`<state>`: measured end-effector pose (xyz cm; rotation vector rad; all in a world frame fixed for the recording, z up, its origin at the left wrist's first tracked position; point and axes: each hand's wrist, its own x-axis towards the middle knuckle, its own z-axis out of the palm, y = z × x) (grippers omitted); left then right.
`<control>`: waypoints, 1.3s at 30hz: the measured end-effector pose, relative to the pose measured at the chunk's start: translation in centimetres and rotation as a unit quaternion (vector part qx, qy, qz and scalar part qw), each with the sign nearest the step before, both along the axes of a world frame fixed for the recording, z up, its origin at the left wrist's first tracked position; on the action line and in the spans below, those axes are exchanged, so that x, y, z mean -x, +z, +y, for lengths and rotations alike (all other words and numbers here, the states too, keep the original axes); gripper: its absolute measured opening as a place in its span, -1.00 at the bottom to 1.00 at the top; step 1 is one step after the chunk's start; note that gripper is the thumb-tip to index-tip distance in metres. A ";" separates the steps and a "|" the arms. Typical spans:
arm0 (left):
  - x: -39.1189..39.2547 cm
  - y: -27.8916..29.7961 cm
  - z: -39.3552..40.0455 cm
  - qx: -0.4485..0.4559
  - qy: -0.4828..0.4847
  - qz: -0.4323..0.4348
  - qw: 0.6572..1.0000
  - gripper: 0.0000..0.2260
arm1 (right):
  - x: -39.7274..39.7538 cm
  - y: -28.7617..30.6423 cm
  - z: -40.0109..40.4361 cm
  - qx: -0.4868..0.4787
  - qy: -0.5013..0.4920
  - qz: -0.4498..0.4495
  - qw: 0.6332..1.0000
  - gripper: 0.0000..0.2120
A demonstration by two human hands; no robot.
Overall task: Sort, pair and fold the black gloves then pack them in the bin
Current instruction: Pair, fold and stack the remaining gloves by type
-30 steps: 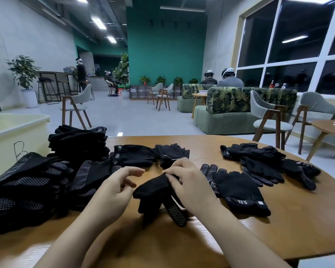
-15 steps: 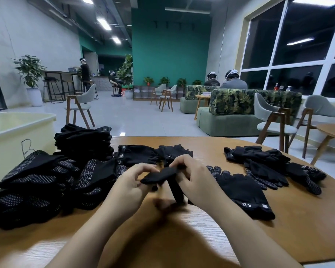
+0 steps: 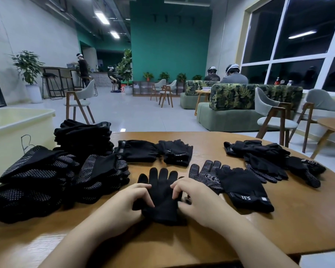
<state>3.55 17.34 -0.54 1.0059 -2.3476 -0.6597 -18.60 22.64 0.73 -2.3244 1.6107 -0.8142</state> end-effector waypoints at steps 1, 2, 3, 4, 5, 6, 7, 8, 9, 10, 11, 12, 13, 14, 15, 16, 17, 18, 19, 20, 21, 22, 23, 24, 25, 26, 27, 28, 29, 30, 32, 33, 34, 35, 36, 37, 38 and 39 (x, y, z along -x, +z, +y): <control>-0.1 0.1 0.1 -0.007 -0.004 0.000 1.000 -0.73 | 0.1 0.0 0.2 0.001 -0.003 0.001 1.000 -0.83; -0.1 0.2 0.3 -0.018 -0.008 0.000 1.000 -0.68 | 0.3 0.0 0.3 0.001 -0.005 0.000 1.000 -0.83; -0.2 0.3 0.4 -0.031 -0.009 -0.005 0.999 -0.65 | 0.5 0.0 0.5 0.000 -0.008 0.002 1.000 -0.83; -0.2 0.4 0.5 -0.041 -0.009 -0.016 0.999 -0.63 | 0.7 -0.1 0.6 -0.001 -0.014 0.003 1.000 -0.83; -0.1 0.5 0.7 -0.048 -0.008 -0.028 0.998 -0.64 | 0.9 -0.3 0.7 -0.004 -0.025 0.007 1.000 -0.82; -0.2 0.7 0.9 -0.057 -0.007 -0.037 0.998 -0.66 | 1.2 -0.4 0.8 -0.003 -0.039 0.010 0.999 -0.81; -0.2 0.8 1.1 -0.071 -0.007 -0.040 0.997 -0.71 | 1.5 -0.4 0.9 0.003 -0.056 0.012 0.998 -0.79; -0.3 1.1 1.3 -0.090 -0.007 -0.044 0.995 -0.76 | 2.0 -0.4 1.0 0.013 -0.074 0.017 0.997 -0.78; -0.4 1.3 1.4 -0.109 -0.007 -0.049 0.993 -0.75 | 2.5 -0.4 1.1 0.025 -0.094 0.027 0.995 -0.77; -0.4 1.6 1.4 -0.124 -0.009 -0.055 0.991 -0.69 | 3.0 -0.3 1.3 0.034 -0.121 0.041 0.991 -0.76; -0.4 1.8 1.4 -0.130 -0.013 -0.060 0.990 -0.60 | 3.6 -0.2 1.5 0.037 -0.151 0.056 0.986 -0.73; -0.2 2.0 1.5 -0.130 -0.017 -0.061 0.989 -0.52 | 4.1 -0.2 1.7 0.032 -0.181 0.072 0.980 -0.71; 0.1 2.1 1.4 -0.123 -0.018 -0.057 0.991 -0.47 | 4.7 -0.3 1.8 0.016 -0.209 0.084 0.974 -0.68; 0.6 2.1 1.4 -0.109 -0.013 -0.047 0.993 -0.46 | 5.1 -0.3 1.9 -0.003 -0.231 0.088 0.969 -0.66; 1.1 2.0 1.4 -0.088 -0.008 -0.036 0.995 -0.49 | 5.6 -0.4 2.0 -0.022 -0.247 0.084 0.965 -0.64; 1.8 2.0 1.5 -0.058 -0.008 -0.032 0.998 -0.57 | 5.9 -0.4 2.2 -0.038 -0.257 0.077 0.963 -0.63; 2.4 1.9 1.6 -0.023 -0.016 -0.040 0.999 -0.66 | 6.3 -0.3 2.3 -0.051 -0.266 0.072 0.960 -0.62; 2.9 1.7 1.6 0.006 -0.029 -0.063 0.998 -0.74 | 6.6 -0.3 2.4 -0.062 -0.274 0.071 0.957 -0.61; 3.4 1.4 1.6 0.023 -0.042 -0.095 0.994 -0.72 | 7.0 -0.3 2.5 -0.072 -0.283 0.074 0.954 -0.60; 3.7 1.2 1.5 0.031 -0.051 -0.132 0.989 -0.64 | 7.3 -0.3 2.5 -0.080 -0.292 0.077 0.950 -0.60; 4.0 0.9 1.4 0.030 -0.049 -0.170 0.984 -0.58 | 7.5 -0.4 2.5 -0.085 -0.301 0.080 0.946 -0.60; 4.2 0.8 1.4 0.025 -0.044 -0.200 0.978 -0.53 | 7.8 -0.4 2.4 -0.088 -0.309 0.083 0.943 -0.61; 4.3 0.6 1.5 0.020 -0.037 -0.226 0.973 -0.51 | 7.9 -0.3 2.4 -0.091 -0.317 0.086 0.940 -0.62; 4.5 0.5 1.6 0.021 -0.031 -0.249 0.968 -0.50 | 8.1 -0.3 2.3 -0.094 -0.324 0.093 0.937 -0.61; 4.6 0.3 1.7 0.028 -0.027 -0.269 0.962 -0.49 | 8.3 -0.2 2.3 -0.097 -0.329 0.102 0.934 -0.60; 4.7 0.2 1.8 0.037 -0.022 -0.286 0.957 -0.48 | 8.4 -0.2 2.3 -0.101 -0.329 0.110 0.932 -0.58; 4.8 0.1 1.9 0.044 -0.017 -0.297 0.954 -0.48 | 8.4 -0.2 2.3 -0.102 -0.322 0.113 0.934 -0.55; 4.9 0.1 2.1 0.047 -0.015 -0.305 0.951 -0.47 | 8.3 -0.1 2.4 -0.102 -0.308 0.111 0.939 -0.52; 4.9 0.1 2.2 0.049 -0.014 -0.310 0.949 -0.46 | 8.1 -0.1 2.5 -0.101 -0.290 0.107 0.946 -0.51; 4.9 0.1 2.3 0.050 -0.013 -0.312 0.949 -0.45 | 7.9 0.0 2.5 -0.096 -0.275 0.105 0.951 -0.52; 4.8 0.2 2.5 0.051 -0.009 -0.310 0.949 -0.47 | 7.6 0.2 2.3 -0.087 -0.260 0.127 0.953 -0.60; 4.8 0.2 2.5 0.051 -0.007 -0.307 0.950 -0.47 | 7.4 0.3 2.2 -0.084 -0.258 0.141 0.952 -0.64; 4.8 0.3 2.6 0.053 -0.007 -0.307 0.950 -0.44 | 7.3 0.3 2.0 -0.081 -0.255 0.143 0.953 -0.68; 4.8 0.3 2.6 0.057 -0.010 -0.305 0.951 -0.37 | 7.2 0.3 1.7 -0.073 -0.253 0.128 0.956 -0.72; 4.8 0.4 2.7 0.059 -0.014 -0.298 0.953 -0.26 | 7.1 0.2 1.5 -0.061 -0.255 0.105 0.959 -0.77; 4.8 0.4 2.8 0.058 -0.014 -0.289 0.955 -0.18 | 7.0 0.0 1.3 -0.045 -0.262 0.089 0.960 -0.82; 4.8 0.2 2.8 0.059 -0.012 -0.283 0.957 -0.14 | 6.9 -0.1 1.1 -0.033 -0.274 0.087 0.957 -0.84; 4.8 0.1 2.8 0.061 -0.009 -0.276 0.959 -0.13 | 6.8 -0.2 1.0 -0.025 -0.285 0.092 0.954 -0.85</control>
